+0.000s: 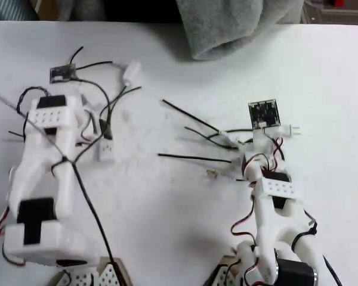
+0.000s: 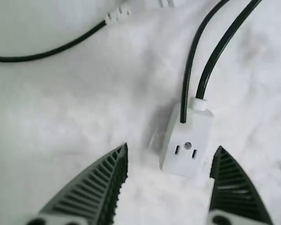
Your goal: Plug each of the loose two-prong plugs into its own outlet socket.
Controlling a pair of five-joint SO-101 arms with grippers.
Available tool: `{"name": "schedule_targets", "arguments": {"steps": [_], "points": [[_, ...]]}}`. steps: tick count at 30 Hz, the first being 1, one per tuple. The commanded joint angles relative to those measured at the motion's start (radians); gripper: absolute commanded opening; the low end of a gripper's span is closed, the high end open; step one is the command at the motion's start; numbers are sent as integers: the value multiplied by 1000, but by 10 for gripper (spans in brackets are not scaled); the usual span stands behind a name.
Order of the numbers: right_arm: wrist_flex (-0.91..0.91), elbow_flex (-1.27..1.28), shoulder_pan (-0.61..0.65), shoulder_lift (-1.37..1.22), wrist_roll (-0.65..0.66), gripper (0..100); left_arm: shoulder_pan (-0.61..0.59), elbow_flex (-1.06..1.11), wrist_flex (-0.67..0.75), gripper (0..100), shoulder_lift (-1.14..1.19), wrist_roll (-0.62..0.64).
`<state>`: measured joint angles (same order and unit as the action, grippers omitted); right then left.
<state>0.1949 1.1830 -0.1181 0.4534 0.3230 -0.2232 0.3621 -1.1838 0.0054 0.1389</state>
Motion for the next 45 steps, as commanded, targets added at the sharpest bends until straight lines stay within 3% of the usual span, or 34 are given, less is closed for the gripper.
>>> {"name": "schedule_targets", "arguments": {"steps": [1, 5, 11, 25, 45], "points": [[-12, -35, 4, 1, 8, 21, -12, 117, 114, 283, -136, -14], [-12, -35, 4, 1, 8, 21, -30, 235, 250, 283, -157, -14], [-12, -35, 4, 1, 8, 21, -85, 215, 255, 283, -88, 31], [-10, -35, 4, 1, 8, 21, 16, -365, -183, 283, 446, -72], [-12, -35, 4, 1, 8, 21, 180, -387, -201, 282, 469, -78]]}}
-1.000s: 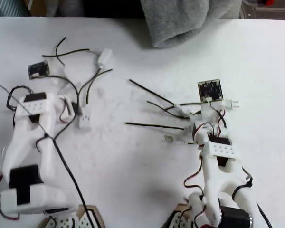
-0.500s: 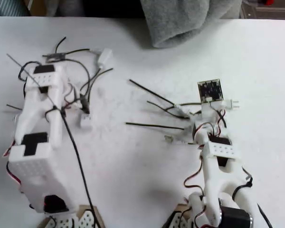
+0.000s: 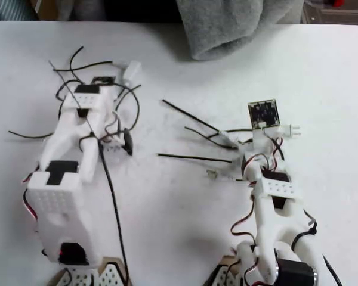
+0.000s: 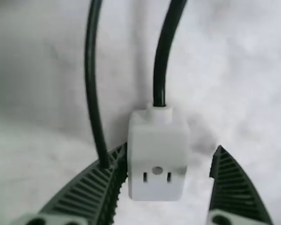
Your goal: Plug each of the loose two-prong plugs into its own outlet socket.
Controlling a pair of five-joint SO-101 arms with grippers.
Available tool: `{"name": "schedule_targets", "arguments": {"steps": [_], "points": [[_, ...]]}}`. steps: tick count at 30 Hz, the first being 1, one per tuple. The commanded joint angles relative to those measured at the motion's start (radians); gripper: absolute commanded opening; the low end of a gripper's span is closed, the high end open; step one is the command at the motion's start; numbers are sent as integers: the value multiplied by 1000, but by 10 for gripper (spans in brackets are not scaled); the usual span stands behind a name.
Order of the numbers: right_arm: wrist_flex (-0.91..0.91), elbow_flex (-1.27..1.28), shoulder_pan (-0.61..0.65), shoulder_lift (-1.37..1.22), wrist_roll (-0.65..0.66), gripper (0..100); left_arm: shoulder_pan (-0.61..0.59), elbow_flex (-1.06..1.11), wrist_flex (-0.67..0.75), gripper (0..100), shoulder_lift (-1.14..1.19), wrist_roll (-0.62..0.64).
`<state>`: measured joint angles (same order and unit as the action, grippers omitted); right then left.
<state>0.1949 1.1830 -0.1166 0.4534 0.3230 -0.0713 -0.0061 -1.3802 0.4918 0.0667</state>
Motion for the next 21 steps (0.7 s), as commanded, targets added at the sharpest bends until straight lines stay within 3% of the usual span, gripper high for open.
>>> {"name": "schedule_targets", "arguments": {"steps": [1, 10, 18, 21], "points": [[-12, -35, 2, 1, 8, 21, 38, -18, -8, 282, -19, -6], [-16, -35, 2, 1, 8, 21, 64, -58, -80, 282, -91, -2], [-15, -35, 2, 1, 8, 21, 251, -23, -71, 282, -177, 60], [-15, -35, 2, 1, 8, 21, 254, 2, -41, 282, -177, 60]]}}
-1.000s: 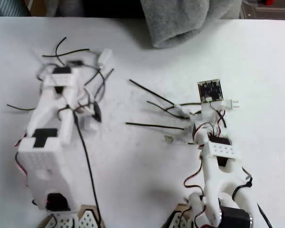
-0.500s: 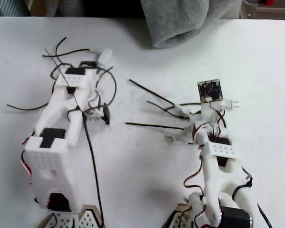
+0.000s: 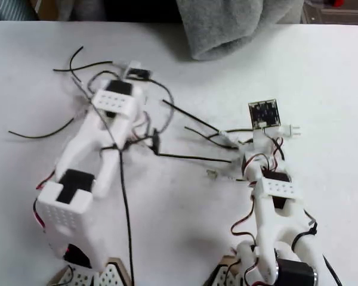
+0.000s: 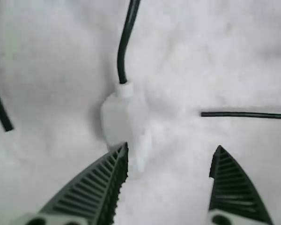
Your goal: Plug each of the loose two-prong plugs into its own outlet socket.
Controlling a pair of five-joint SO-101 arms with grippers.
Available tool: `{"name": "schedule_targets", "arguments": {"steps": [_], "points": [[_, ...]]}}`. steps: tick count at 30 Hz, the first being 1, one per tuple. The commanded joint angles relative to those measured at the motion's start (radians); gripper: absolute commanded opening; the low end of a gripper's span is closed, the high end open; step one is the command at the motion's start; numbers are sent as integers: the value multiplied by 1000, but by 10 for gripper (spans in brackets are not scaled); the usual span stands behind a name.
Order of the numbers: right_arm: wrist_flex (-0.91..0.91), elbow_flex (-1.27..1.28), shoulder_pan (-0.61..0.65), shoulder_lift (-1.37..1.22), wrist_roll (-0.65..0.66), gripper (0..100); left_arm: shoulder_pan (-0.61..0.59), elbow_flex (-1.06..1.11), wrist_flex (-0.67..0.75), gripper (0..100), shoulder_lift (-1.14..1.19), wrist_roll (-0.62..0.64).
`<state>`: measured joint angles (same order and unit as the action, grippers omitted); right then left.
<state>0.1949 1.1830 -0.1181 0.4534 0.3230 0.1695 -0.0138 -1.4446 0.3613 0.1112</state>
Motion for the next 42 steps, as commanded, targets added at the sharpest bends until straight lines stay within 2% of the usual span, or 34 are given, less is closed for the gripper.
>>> {"name": "schedule_targets", "arguments": {"steps": [1, 6, 16, 18, 23, 29, 34, 42], "points": [[-15, -35, 4, 1, 8, 21, 10, 20, 37, 282, -47, 15], [-16, -35, 4, 1, 8, 21, 45, 40, 63, 282, -54, 17], [-18, -35, 4, 1, 8, 21, 194, 37, 68, 283, -59, 43], [-18, -35, 4, 1, 8, 21, 179, 17, 43, 283, -90, 41], [-18, -35, 4, 1, 8, 21, 56, -52, -55, 283, -285, -18], [-18, -35, 4, 1, 8, 21, -24, 60, -26, 284, -463, -29], [-18, -35, 4, 1, 8, 21, -47, 207, 117, 286, -360, -120], [-15, -35, 4, 1, 9, 21, -41, 87, 129, 286, -119, -201]]}}
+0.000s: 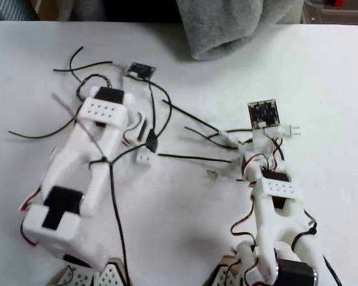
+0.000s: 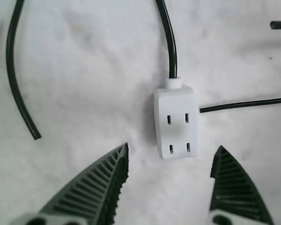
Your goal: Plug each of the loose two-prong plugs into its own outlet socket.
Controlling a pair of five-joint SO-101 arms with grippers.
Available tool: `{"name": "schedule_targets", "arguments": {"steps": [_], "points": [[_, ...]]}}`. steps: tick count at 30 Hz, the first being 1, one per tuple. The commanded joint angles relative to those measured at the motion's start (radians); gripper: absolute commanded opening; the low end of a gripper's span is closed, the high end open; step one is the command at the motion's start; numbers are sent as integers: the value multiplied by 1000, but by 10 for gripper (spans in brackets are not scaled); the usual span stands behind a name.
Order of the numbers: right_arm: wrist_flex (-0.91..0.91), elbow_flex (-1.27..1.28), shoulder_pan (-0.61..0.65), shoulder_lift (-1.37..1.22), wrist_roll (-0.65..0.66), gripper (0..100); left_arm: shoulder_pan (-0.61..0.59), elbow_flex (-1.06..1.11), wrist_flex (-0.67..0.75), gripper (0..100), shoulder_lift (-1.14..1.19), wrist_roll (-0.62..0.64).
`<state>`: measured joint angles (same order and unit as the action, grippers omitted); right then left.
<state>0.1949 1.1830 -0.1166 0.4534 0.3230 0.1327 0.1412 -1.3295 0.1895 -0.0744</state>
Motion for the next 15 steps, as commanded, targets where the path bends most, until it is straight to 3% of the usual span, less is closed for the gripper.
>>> {"name": "schedule_targets", "arguments": {"steps": [1, 15], "points": [[-13, -35, 2, 1, 9, 21, -5, -81, 12, 287, 90, -18], [-13, -35, 2, 1, 9, 21, -7, -264, -17, 271, 348, -12]]}}
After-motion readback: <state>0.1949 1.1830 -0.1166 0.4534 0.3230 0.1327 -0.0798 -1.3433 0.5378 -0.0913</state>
